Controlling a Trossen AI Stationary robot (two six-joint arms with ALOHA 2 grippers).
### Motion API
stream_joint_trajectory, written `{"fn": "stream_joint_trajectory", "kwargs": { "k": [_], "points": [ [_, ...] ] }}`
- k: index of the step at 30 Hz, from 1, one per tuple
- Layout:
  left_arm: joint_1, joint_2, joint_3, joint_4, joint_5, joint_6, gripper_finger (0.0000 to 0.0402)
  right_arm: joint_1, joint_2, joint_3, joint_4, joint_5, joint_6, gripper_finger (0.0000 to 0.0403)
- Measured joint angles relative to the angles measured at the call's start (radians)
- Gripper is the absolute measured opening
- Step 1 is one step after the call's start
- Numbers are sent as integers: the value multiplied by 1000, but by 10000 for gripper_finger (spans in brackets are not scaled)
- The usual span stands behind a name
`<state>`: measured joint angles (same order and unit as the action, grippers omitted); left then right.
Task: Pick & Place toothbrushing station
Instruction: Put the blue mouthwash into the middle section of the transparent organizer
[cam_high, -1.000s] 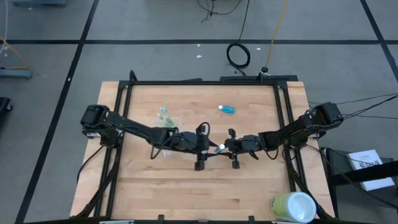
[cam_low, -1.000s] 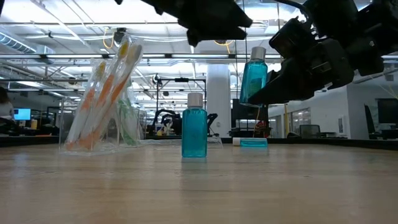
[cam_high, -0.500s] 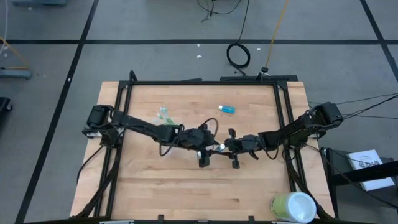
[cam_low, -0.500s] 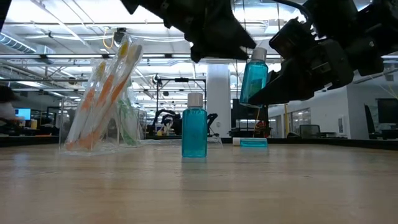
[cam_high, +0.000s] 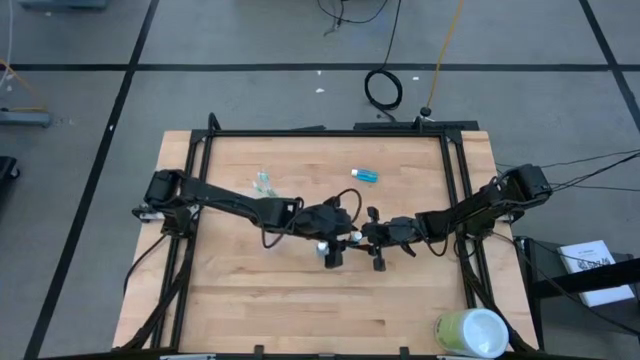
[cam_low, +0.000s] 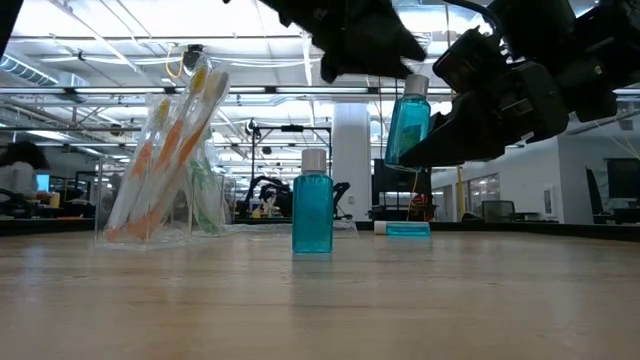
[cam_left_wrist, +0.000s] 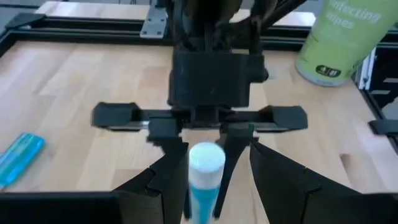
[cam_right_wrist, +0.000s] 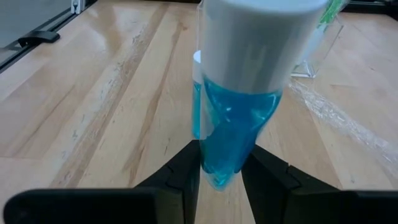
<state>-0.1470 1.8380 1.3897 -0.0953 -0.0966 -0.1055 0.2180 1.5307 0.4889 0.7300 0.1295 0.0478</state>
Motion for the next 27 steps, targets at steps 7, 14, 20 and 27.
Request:
{"fn": "stream_joint_trajectory", "kwargs": {
  "k": [7,14,20,27],
  "points": [
    [-6,33,-2,23,-1,6,175,0,0,0,0,-2,0,98],
    [-3,58,-2,49,-2,6,175,0,0,0,2,0,0,98],
    [7,60,-2,47,-1,1,175,0,0,0,-1,0,0,98],
    [9,60,-2,47,-7,0,154,0,0,0,-1,0,0,98]
  ]
}}
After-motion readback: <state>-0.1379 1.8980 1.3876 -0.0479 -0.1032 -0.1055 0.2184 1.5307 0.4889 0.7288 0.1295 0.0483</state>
